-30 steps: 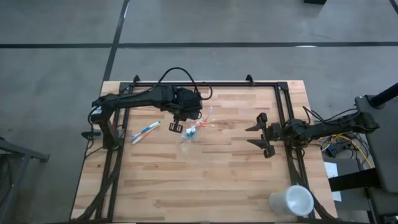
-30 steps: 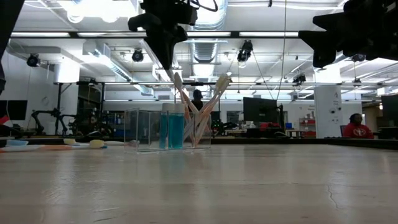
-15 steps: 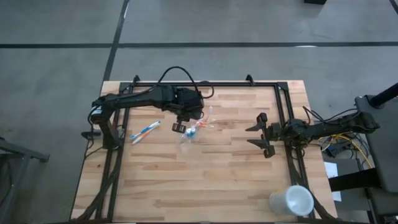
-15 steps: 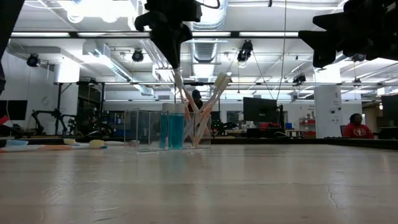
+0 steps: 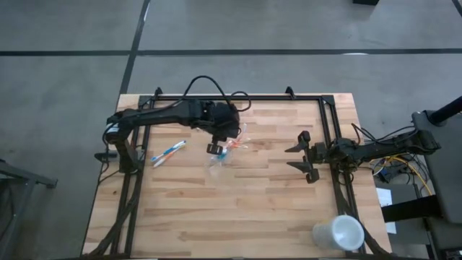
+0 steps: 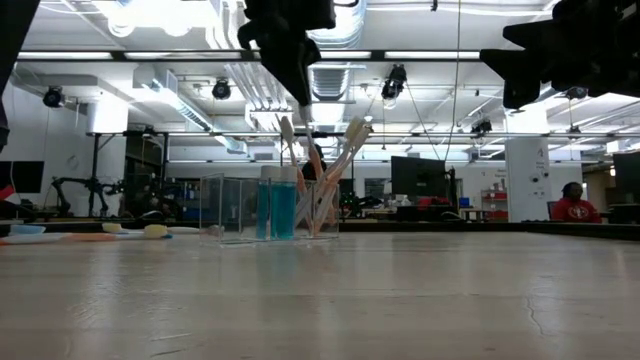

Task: Pick & Place toothbrushing station
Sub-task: Put the orange toothbrush into the transparent

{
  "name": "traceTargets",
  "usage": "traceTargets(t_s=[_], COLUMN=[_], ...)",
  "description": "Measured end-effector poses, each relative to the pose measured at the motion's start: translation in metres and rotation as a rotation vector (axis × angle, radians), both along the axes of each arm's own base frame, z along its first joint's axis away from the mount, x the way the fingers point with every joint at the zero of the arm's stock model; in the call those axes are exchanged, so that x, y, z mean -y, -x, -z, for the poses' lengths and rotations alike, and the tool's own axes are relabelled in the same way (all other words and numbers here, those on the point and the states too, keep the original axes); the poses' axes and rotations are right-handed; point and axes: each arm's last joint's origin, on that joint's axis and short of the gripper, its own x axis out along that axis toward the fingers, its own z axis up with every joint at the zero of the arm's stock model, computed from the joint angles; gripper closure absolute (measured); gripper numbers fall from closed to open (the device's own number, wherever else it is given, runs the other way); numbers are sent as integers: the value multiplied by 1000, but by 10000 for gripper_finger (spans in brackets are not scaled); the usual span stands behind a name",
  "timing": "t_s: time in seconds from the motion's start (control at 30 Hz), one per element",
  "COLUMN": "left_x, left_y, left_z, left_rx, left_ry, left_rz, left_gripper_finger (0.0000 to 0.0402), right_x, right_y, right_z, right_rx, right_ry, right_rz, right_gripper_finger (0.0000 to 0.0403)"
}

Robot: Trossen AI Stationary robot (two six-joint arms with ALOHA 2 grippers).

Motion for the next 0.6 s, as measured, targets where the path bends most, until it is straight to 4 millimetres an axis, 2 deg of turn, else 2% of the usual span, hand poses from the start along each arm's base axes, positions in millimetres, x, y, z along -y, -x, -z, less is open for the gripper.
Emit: traceTargets(t_s=[0.4,0.6], left_x=[-6,-9], left_y=[-13,-14], left_z=[19,20], left_rx=[124,153], left_ry=[-3,12], left_rz=[-33,-67], left_gripper_finger=[371,371], right_x=[0,0], right_y=[0,0], right_z=[0,0], right_rx=[1,1], right_ry=[1,0], right_rz=[0,0], right_gripper_finger=[188,188])
